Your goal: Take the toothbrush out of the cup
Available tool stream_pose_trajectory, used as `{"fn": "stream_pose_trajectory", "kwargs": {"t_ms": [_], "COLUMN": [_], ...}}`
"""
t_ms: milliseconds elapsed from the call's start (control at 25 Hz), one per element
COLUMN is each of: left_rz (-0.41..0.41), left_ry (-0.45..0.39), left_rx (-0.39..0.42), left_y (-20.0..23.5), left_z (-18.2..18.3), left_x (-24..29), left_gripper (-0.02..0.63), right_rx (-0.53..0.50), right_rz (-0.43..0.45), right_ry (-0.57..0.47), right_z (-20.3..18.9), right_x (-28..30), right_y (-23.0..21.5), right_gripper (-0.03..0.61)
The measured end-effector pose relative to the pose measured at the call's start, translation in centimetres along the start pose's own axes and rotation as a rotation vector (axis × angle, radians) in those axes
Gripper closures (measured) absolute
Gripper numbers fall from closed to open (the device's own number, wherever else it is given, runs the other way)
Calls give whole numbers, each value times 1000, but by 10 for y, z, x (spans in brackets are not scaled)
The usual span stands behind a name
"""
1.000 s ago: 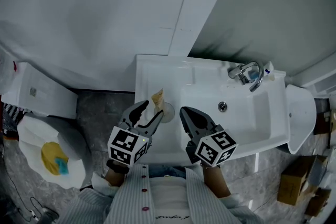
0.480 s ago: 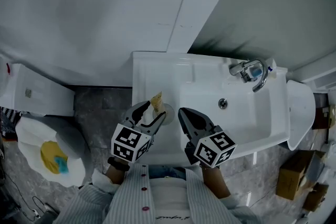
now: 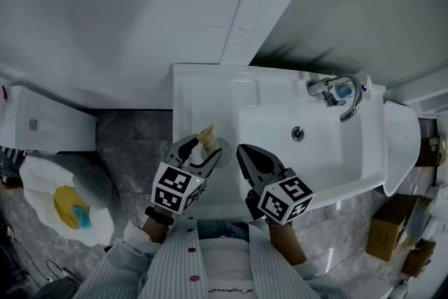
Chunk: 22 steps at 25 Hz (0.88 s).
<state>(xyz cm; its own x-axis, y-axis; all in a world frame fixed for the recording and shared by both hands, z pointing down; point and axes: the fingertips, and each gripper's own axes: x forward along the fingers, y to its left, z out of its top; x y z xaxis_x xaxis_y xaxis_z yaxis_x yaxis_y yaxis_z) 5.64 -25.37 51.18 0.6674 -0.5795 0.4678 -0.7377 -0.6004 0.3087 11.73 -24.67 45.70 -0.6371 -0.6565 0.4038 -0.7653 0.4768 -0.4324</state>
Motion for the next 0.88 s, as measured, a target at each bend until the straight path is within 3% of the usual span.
{"fn": "stream_pose_trajectory", "kwargs": {"t_ms": [600,880], "left_rz": [0,23], "left_ry": [46,35], "left_rx": [15,45], "left_y": [3,5], "left_z": [-12,-10], "left_x": [14,14], "left_gripper": [368,470], "right_rx": [32,31], "right_rz": [10,29], "right_ry": [50,75], "right_z": [-13,-19], "right_x": [6,9], "right_y": [-8,-5], "right_gripper": [568,568]}}
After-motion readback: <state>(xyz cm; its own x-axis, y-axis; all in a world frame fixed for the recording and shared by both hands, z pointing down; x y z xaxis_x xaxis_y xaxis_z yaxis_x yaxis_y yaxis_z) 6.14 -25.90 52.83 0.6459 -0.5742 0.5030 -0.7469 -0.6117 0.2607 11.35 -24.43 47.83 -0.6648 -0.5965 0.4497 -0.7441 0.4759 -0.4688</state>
